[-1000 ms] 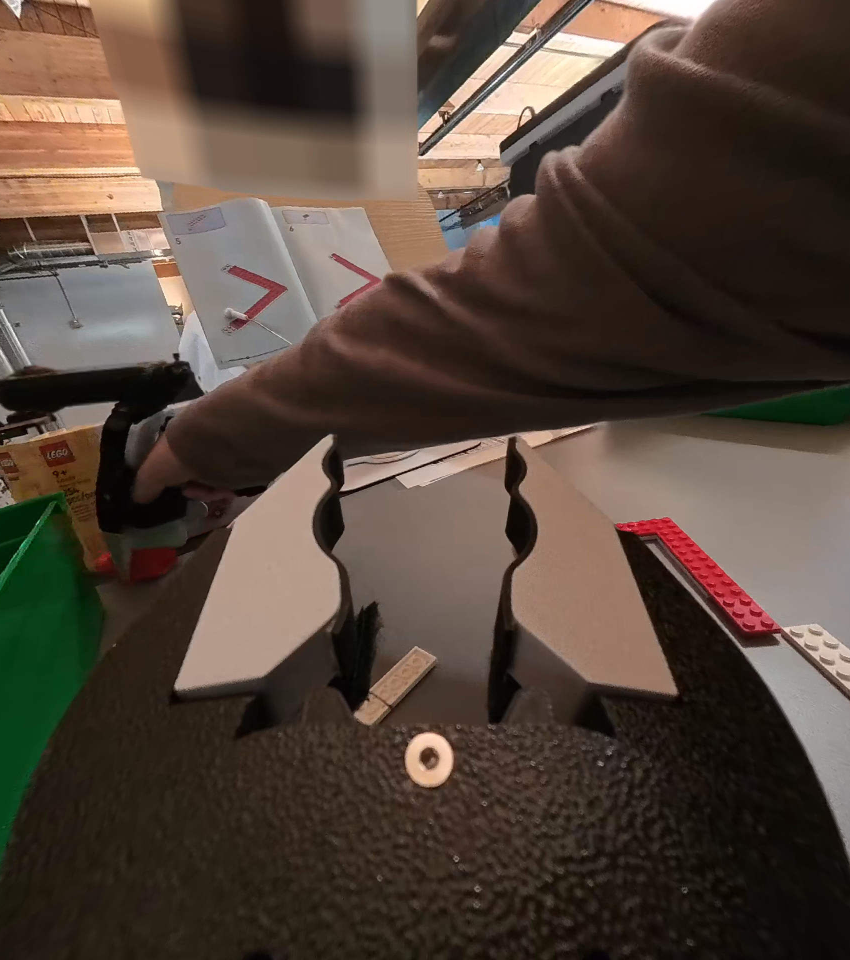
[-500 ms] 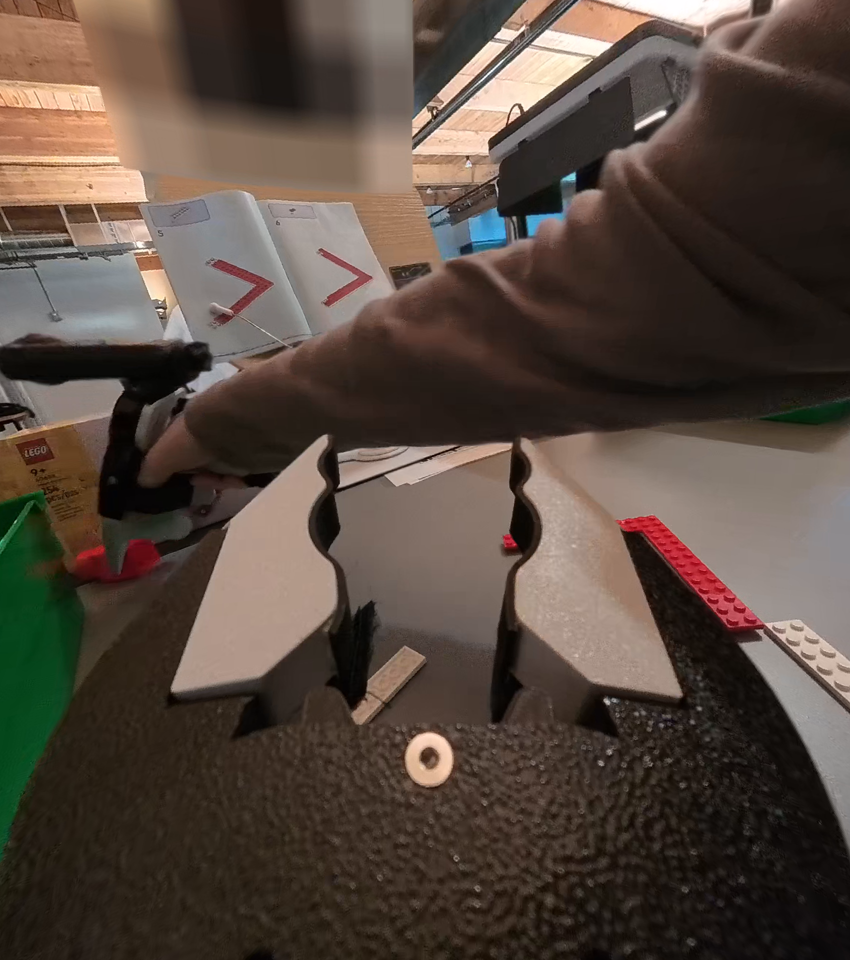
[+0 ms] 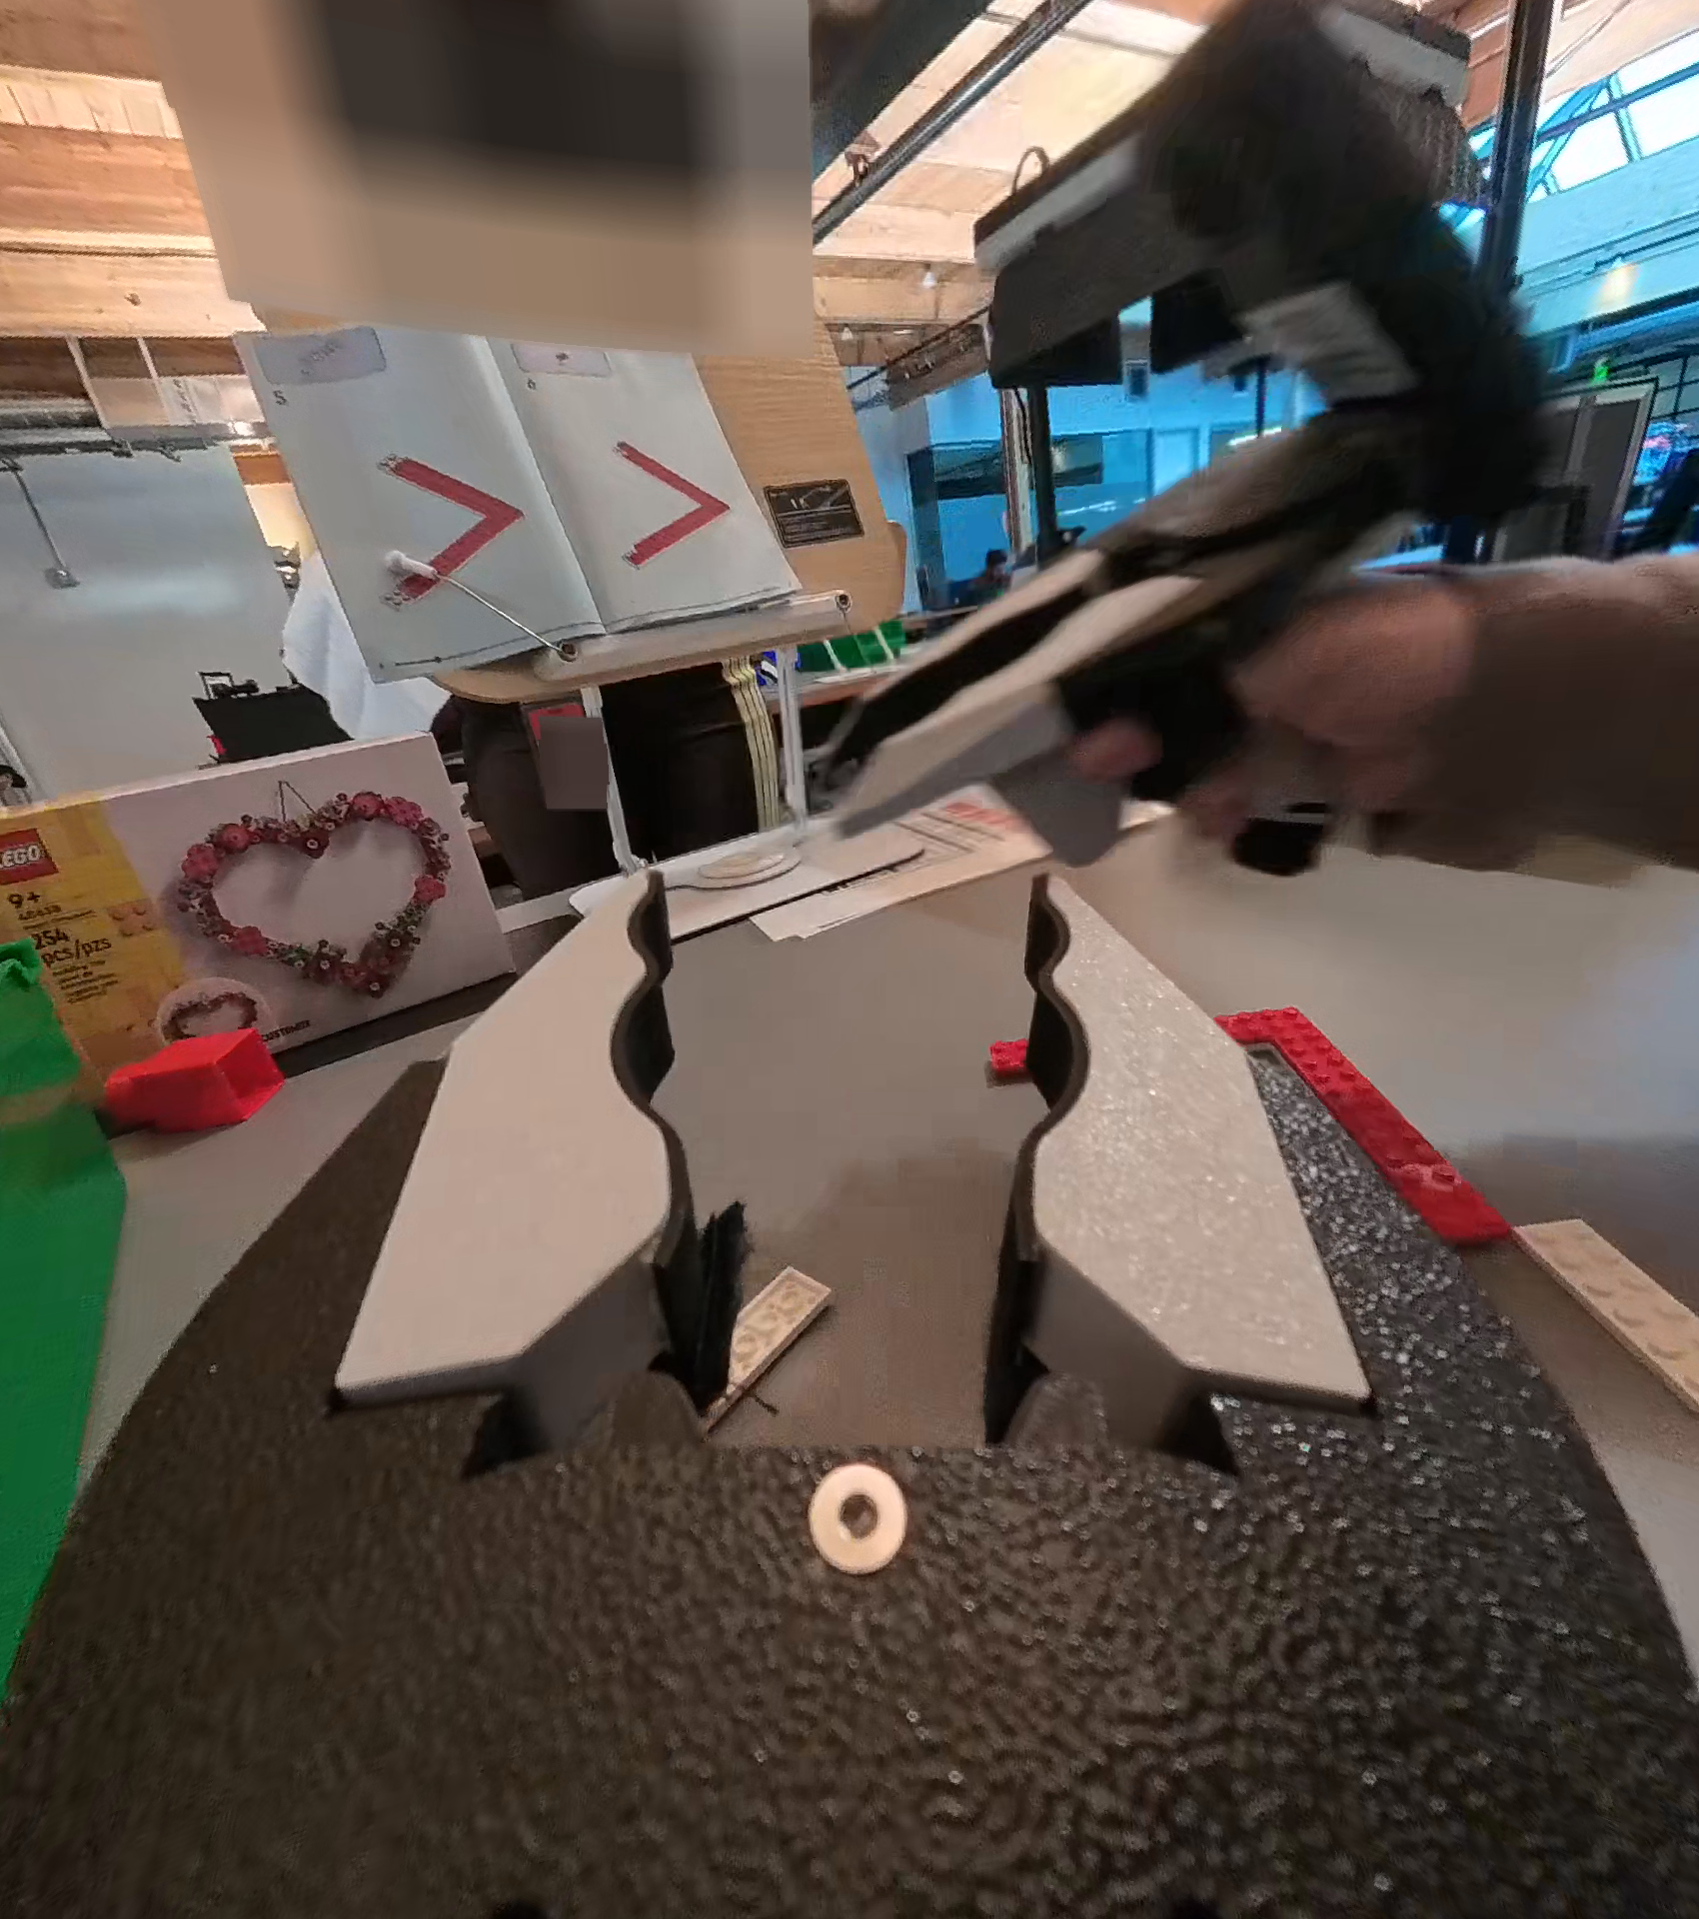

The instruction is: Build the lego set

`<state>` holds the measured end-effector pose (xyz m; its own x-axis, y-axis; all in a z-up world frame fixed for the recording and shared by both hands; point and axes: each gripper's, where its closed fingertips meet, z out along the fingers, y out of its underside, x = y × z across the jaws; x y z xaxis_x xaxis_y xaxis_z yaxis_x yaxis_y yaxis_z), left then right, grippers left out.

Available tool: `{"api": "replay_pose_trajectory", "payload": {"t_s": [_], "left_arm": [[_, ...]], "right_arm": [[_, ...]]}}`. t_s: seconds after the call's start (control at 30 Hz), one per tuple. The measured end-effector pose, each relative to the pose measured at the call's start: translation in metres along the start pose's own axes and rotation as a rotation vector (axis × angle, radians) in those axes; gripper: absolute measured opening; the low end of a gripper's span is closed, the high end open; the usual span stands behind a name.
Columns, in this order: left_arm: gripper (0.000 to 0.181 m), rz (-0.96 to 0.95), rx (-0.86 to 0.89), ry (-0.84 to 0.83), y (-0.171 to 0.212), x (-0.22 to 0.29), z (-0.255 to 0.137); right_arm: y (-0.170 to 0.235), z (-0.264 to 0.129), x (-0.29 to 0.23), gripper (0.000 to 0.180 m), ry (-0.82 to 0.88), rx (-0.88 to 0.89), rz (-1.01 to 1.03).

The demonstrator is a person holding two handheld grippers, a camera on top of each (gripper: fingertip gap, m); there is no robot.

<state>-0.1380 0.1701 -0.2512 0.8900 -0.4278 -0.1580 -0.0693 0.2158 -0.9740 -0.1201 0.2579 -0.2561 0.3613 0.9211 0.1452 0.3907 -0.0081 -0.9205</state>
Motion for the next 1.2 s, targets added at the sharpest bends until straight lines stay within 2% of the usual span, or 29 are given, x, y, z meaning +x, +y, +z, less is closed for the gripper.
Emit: {"api": "replay_pose_trajectory", "payload": {"t_s": [0.17,0.3,0.5,0.7,1.2], "left_arm": [[0.067,0.020,-0.007,0.005,0.002,0.003,0.000],[0.067,0.042,-0.018,0.017,0.004,0.008,0.001],[0.067,0.077,-0.026,0.041,0.004,0.018,0.000],[0.067,0.108,-0.027,0.047,0.003,0.024,-0.002],[0.061,0.109,-0.023,0.044,0.002,0.027,-0.006]], "right_arm": [[0.037,-0.072,-0.014,0.048,0.125,0.126,-0.031],[0.064,-0.104,-0.014,0.041,0.265,0.171,-0.154],[0.064,-0.140,0.002,0.039,0.405,0.350,-0.126],[0.063,-0.156,0.007,0.032,0.497,0.429,-0.185],[0.064,-0.157,0.008,0.027,0.513,0.420,-0.190]]}}
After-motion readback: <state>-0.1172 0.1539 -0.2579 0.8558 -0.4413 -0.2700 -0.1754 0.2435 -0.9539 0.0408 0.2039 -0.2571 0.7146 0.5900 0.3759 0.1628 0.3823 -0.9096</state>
